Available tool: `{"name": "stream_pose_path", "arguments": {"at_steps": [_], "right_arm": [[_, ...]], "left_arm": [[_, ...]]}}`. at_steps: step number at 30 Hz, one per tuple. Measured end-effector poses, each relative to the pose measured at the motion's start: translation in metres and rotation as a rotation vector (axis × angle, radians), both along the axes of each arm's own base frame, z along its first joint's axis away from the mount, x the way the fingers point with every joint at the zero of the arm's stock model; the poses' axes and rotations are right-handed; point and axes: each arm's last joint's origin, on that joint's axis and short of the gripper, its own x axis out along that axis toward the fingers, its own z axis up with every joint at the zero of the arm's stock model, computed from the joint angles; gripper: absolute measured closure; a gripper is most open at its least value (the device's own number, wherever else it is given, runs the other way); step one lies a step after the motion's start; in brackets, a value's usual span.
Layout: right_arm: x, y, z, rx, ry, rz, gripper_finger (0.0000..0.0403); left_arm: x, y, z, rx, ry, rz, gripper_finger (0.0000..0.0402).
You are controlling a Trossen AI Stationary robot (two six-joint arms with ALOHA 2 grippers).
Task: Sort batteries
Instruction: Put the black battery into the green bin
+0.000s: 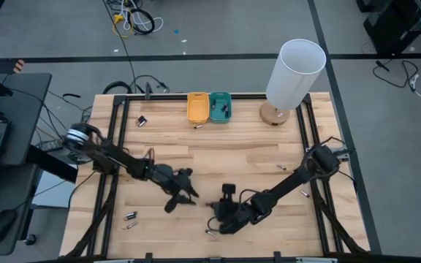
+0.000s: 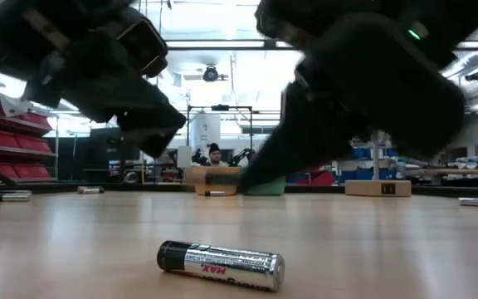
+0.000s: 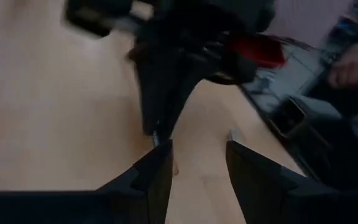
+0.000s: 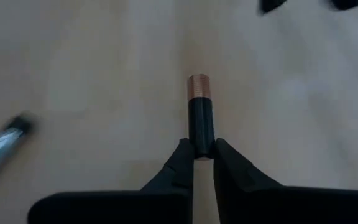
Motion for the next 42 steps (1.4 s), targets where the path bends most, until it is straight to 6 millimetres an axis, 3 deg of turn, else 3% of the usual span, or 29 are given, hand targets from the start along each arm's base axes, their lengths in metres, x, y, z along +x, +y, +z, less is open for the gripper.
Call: {"name": "stream_pose_path", "arguments": {"at_steps": [5, 9, 13, 17, 22, 28, 34, 42], "right_arm": [[0.0, -0.03, 0.026, -0.07, 0.033, -0.082, 0.0372], [0.004, -0.068, 0.056, -0.158, 0.037, -0.143, 0.0372], [0.006, -0.124, 0.084, -0.224, 0.072, -0.213, 0.0373], [0.004, -0.197, 0.108, -0.24, 0.084, -0.35, 0.0369], [-0.008, -0.29, 0.113, -0.065, 0.103, -0.428, 0.0371], [-0.019, -0.36, 0.095, -0.009, 0.105, -0.454, 0.0365], [-0.025, -0.397, 0.07, 0.08, 0.11, -0.482, 0.0358], [-0.025, -0.403, 0.064, 0.1, 0.096, -0.528, 0.0287]], "left_arm": [[-0.019, 0.031, 0.02, 0.066, 0.046, 0.201, 0.0237], [-0.035, 0.057, 0.038, 0.197, 0.078, 0.405, 0.0237], [-0.049, 0.081, 0.055, 0.268, 0.065, 0.61, 0.0237], [-0.062, 0.104, 0.066, 0.267, 0.07, 0.728, 0.0237], [-0.076, 0.139, 0.066, 0.269, 0.136, 0.899, 0.0237], [-0.096, 0.184, 0.061, 0.201, 0.197, 1.046, 0.0237], [-0.121, 0.217, 0.057, 0.138, 0.253, 1.179, 0.0236], [-0.138, 0.228, 0.048, 0.174, 0.386, 1.327, 0.0203]]}}
